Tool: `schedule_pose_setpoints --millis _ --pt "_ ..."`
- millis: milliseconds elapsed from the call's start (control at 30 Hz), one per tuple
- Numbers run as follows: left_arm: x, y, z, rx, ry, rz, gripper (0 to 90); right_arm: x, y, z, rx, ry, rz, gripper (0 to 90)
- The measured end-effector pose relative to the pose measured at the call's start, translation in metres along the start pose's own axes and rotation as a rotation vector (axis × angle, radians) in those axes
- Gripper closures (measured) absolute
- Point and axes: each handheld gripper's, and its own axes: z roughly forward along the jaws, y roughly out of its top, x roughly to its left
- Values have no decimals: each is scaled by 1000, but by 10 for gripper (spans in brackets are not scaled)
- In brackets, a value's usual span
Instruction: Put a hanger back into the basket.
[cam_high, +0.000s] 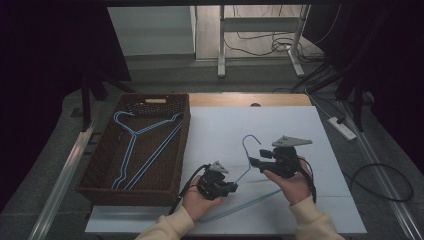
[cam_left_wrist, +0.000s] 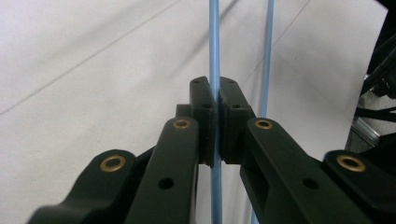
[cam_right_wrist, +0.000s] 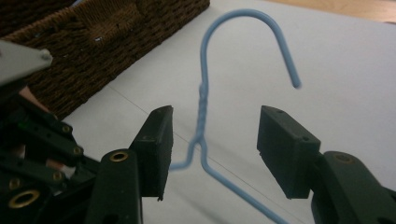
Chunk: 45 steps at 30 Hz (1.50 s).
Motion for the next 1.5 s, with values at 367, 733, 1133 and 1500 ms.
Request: schedule_pose_setpoints --millis 367,733,1133,1500 --pt "-6 6 -15 -67 -7 -2 856 -22 -25 -43 -96 21 18 454" --pt "-7 13 -32 -123 -18 -20 857 -36 -45 -52 -112 20 22 424" --pt "0 21 -60 -204 -61 -53 857 -46 -57 -53 -116 -7 34 354" --pt "-2 36 -98 -287 -77 -46 857 -51 -64 -52 -110 -31 35 319"
